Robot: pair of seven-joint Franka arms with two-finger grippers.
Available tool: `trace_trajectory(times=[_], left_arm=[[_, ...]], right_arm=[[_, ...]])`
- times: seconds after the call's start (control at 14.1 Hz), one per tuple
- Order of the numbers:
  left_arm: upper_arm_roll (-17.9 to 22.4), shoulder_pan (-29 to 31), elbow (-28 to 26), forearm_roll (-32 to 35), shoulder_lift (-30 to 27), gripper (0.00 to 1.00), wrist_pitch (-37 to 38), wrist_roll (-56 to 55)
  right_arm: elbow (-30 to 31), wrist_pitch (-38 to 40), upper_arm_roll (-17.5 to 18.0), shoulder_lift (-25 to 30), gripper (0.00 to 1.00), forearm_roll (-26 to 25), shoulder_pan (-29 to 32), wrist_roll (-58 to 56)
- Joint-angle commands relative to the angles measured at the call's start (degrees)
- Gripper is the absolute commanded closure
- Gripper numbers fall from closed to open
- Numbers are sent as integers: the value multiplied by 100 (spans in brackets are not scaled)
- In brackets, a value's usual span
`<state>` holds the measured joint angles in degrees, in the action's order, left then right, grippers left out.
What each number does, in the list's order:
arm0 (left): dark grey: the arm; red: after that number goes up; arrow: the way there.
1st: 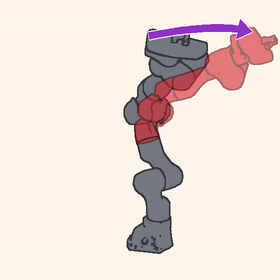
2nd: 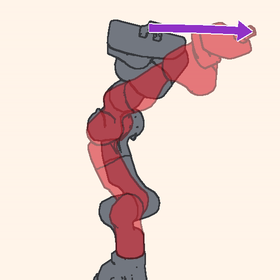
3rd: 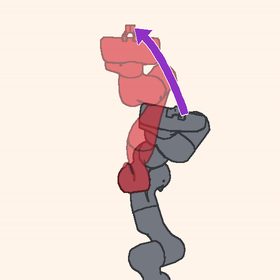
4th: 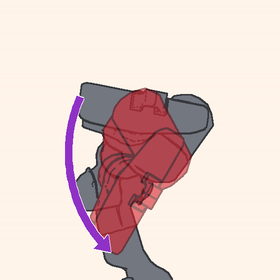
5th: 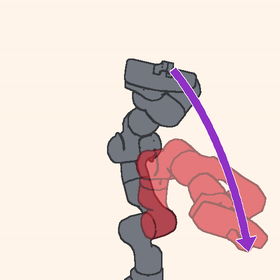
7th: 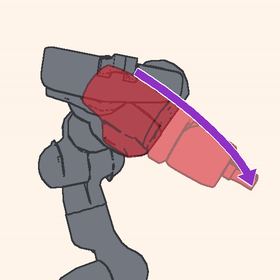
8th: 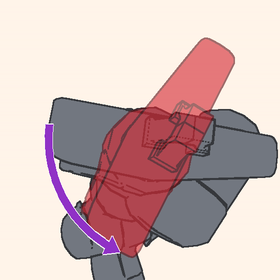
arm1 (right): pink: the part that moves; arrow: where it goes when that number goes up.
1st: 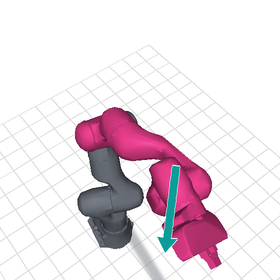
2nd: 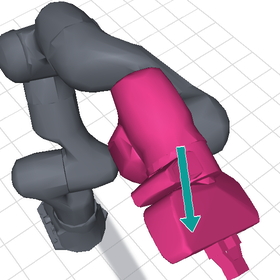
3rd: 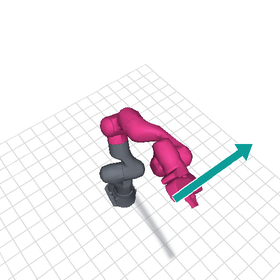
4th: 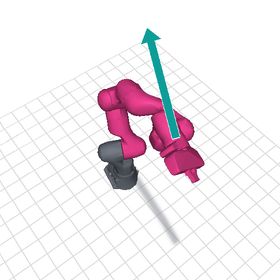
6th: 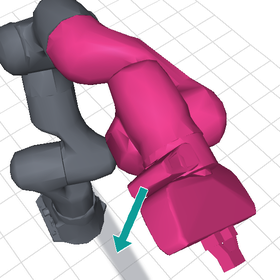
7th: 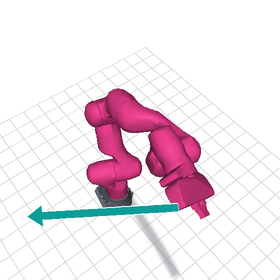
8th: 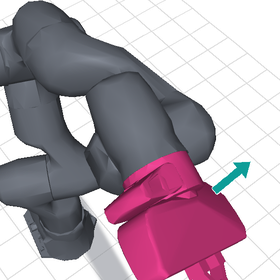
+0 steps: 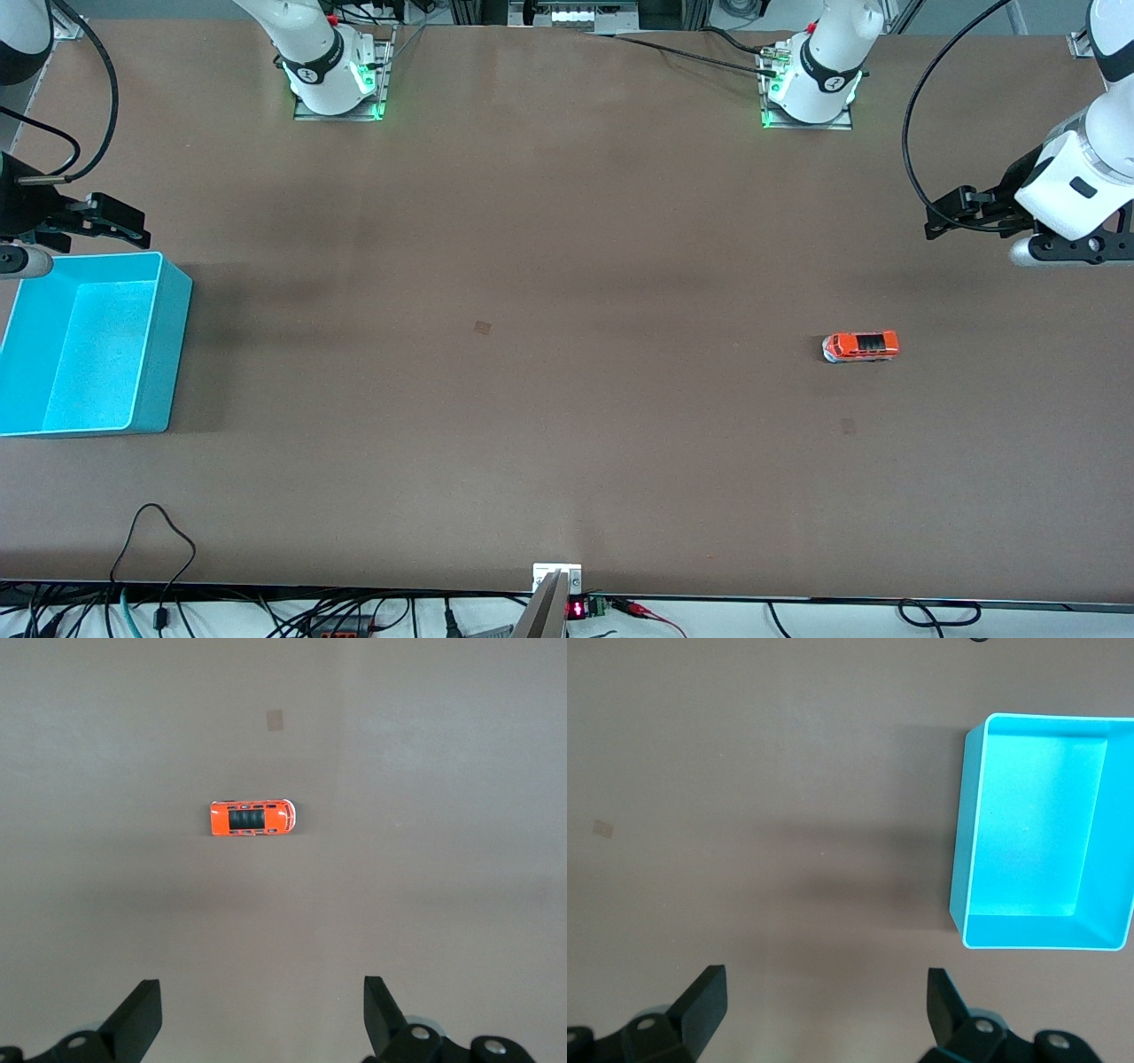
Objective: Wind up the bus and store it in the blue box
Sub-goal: 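Reach the left gripper down over the orange toy bus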
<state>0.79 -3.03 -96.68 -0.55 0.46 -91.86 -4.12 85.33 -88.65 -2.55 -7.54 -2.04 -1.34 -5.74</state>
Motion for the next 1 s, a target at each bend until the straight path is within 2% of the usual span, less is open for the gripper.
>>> trace_trajectory(times=[0.0, 0.36, 0.71, 0.92], left_arm=[[132, -145, 9, 2, -72, 0, 107, -10], [132, -119, 0, 2, -72, 0, 142, -10], [79, -57, 35, -33, 164, 0, 748, 51], [70, -66, 44, -42, 314, 0, 775, 69]], right_arm=[[-25, -12, 9, 24, 0, 90, 38, 47], [-25, -3, 9, 24, 0, 90, 29, 55], [-25, -3, 9, 24, 0, 90, 20, 55], [-25, -12, 9, 16, 0, 81, 29, 55]])
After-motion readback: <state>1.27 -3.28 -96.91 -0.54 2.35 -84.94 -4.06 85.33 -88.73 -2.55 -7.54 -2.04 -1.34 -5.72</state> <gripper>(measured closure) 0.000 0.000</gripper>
